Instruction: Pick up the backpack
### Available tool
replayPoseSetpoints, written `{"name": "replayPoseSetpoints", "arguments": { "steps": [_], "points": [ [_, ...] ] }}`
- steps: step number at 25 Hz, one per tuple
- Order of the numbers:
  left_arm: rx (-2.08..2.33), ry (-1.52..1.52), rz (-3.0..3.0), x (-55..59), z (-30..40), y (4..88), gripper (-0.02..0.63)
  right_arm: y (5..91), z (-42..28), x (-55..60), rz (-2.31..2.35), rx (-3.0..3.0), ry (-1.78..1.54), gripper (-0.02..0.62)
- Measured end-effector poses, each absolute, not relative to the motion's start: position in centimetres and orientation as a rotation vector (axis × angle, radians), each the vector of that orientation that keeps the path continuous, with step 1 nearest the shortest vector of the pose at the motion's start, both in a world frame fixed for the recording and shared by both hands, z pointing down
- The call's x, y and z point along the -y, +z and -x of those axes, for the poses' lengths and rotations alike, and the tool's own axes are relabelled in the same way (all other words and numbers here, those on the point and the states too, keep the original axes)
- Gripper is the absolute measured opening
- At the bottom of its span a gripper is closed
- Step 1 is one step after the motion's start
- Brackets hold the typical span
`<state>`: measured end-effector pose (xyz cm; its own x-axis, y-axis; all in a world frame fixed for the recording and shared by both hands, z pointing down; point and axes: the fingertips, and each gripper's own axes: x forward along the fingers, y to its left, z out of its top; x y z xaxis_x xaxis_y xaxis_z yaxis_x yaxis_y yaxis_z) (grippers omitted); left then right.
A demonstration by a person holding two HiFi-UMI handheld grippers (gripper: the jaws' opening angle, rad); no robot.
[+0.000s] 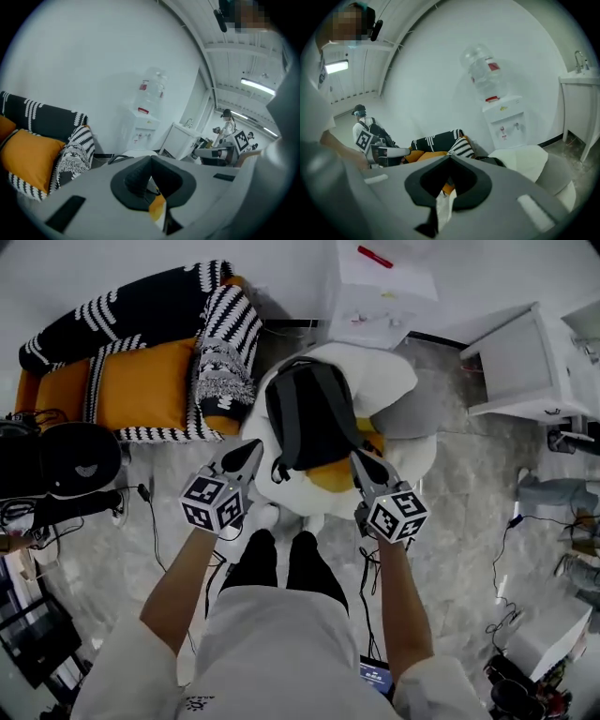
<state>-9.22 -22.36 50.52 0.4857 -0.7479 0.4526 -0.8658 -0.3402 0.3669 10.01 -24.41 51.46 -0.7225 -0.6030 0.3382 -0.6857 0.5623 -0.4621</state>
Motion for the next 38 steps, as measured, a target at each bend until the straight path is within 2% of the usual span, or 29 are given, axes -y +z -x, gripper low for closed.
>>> {"name": "replayPoseSetpoints", "arguments": {
  "steps": [8, 22, 24, 26, 37, 38],
  "points": [
    [1.379, 0.379, -2.087, 25.7, 7.4, 58.1, -0.002, 58.4, -10.9, 31.9, -1.038, 2.628, 0.834, 0.003],
    [1.406, 0.488, -1.92, 28.9, 9.4, 68.9, -0.001, 69.5, -10.0, 37.7, -1.065, 2.464, 0.892, 0.003],
    [1.391, 0.476, -1.905, 29.5, 9.6, 70.6, 0.041, 70.5, -9.9, 38.4, -1.07, 2.446, 0.883, 0.003],
    [1.375, 0.484, -1.898, 30.2, 9.8, 72.3, 0.041, 71.3, -9.6, 39.1, -1.074, 2.437, 0.868, 0.003],
    [1.277, 0.482, -1.915, 34.1, 9.8, 79.7, 0.15, 77.4, -7.3, 41.4, -1.021, 2.352, 0.724, 0.005],
    [1.266, 0.485, -1.92, 34.4, 9.7, 80.3, 0.162, 78.0, -7.2, 41.7, -1.023, 2.347, 0.72, 0.043]
  ]
}}
